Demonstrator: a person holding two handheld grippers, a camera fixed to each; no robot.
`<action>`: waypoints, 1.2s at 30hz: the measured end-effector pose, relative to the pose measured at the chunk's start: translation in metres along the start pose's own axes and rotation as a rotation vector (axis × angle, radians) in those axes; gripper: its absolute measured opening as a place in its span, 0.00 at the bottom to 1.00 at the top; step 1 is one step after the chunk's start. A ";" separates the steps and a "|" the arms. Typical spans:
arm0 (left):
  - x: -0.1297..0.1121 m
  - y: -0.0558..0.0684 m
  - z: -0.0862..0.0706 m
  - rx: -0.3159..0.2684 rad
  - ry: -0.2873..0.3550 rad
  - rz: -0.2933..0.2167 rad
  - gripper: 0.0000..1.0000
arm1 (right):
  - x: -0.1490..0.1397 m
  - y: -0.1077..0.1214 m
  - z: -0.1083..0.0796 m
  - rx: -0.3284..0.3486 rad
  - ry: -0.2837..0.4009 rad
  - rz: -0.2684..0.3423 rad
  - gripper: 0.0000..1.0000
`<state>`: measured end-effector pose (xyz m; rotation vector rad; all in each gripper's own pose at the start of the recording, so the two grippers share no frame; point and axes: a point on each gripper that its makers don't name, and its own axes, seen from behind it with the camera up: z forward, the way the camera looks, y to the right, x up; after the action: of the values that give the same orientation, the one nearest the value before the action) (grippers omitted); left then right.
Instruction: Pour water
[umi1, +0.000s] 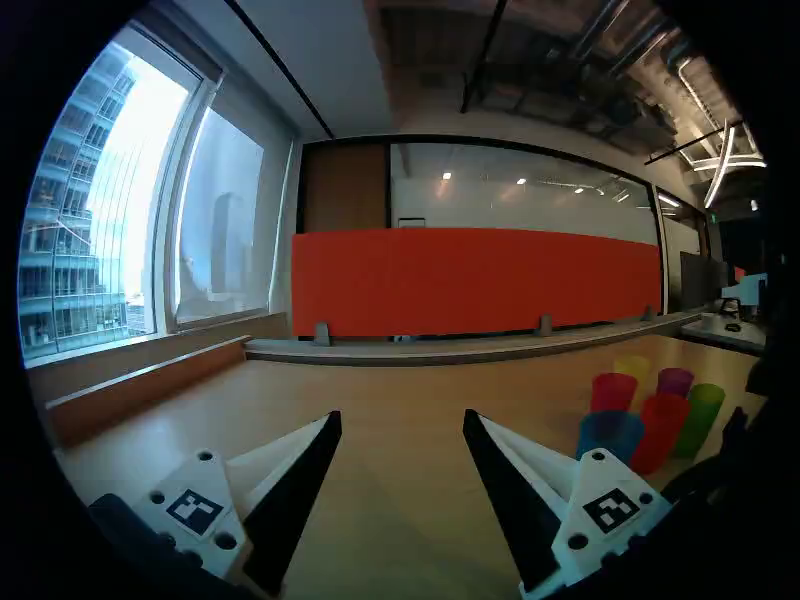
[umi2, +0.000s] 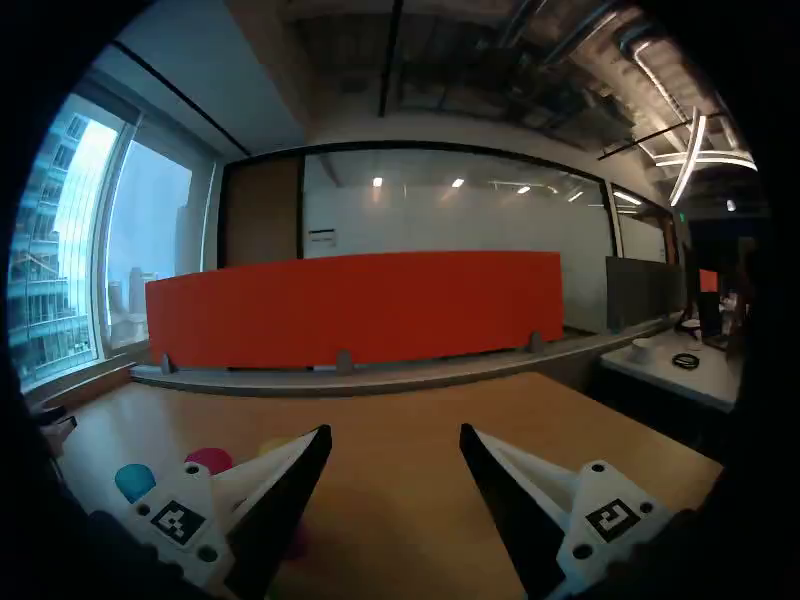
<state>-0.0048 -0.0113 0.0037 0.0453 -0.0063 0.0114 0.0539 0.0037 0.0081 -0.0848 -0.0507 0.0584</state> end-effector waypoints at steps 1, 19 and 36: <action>0.000 0.000 0.000 -0.001 0.002 -0.004 0.90 | 0.000 0.000 0.000 -0.001 0.000 -0.002 0.99; -0.001 0.002 -0.001 -0.010 0.015 -0.008 0.90 | 0.002 -0.010 0.006 0.009 -0.001 -0.015 0.99; -0.001 0.004 -0.002 -0.019 0.015 -0.007 0.90 | 0.018 -0.003 0.001 0.018 0.047 -0.021 0.99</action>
<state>-0.0056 -0.0072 0.0014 0.0268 0.0091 0.0050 0.0718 0.0016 0.0098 -0.0676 -0.0037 0.0356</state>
